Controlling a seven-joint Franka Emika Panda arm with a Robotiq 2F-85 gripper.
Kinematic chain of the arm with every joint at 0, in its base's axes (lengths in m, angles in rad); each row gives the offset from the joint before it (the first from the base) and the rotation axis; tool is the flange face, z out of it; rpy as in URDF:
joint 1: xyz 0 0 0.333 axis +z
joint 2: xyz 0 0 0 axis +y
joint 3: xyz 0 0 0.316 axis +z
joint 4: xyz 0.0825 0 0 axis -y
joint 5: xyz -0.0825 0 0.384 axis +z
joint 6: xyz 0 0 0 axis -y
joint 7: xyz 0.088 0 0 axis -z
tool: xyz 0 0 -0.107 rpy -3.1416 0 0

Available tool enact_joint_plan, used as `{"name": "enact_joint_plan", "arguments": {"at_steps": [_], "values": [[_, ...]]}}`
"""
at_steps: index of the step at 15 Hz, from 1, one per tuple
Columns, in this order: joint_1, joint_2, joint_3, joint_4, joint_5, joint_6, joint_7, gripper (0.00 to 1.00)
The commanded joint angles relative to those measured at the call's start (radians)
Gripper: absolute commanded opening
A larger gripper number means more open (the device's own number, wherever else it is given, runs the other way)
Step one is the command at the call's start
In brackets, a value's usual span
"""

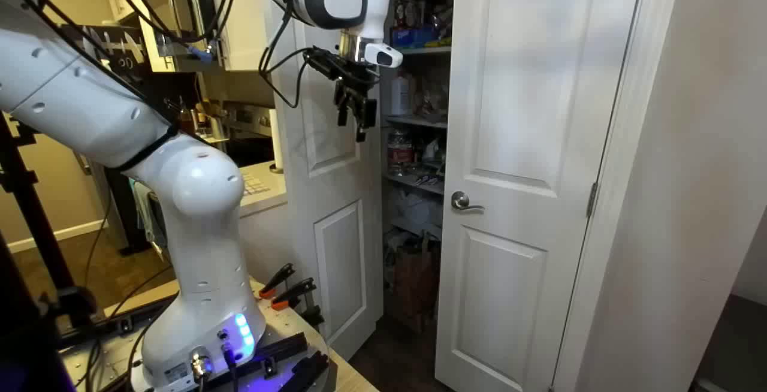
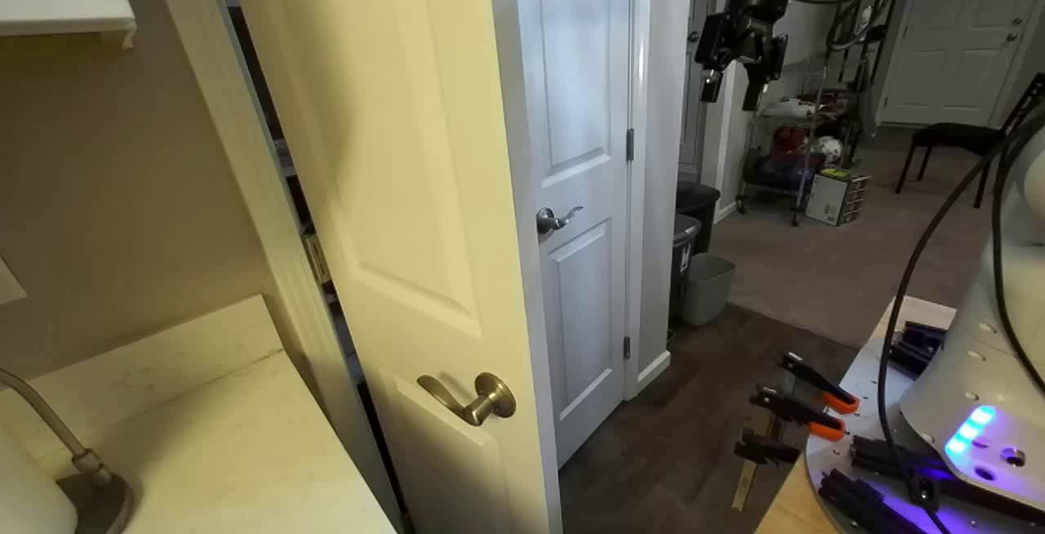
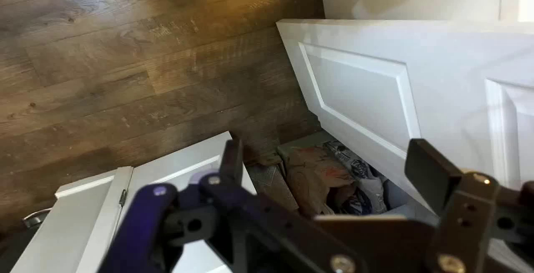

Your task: Close the cabinet door

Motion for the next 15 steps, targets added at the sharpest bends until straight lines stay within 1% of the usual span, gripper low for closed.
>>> {"name": "enact_joint_plan", "arguments": {"at_steps": [1, 13, 14, 15], "values": [[-0.024, 0.003, 0.019, 0.003, 0.012, -0.005, -0.012, 1.00], [-0.024, 0.003, 0.019, 0.003, 0.012, -0.005, -0.012, 1.00], [-0.012, -0.004, 0.013, 0.004, 0.036, 0.001, -0.022, 1.00], [-0.009, -0.002, 0.025, 0.005, 0.038, 0.016, -0.013, 1.00]]}}
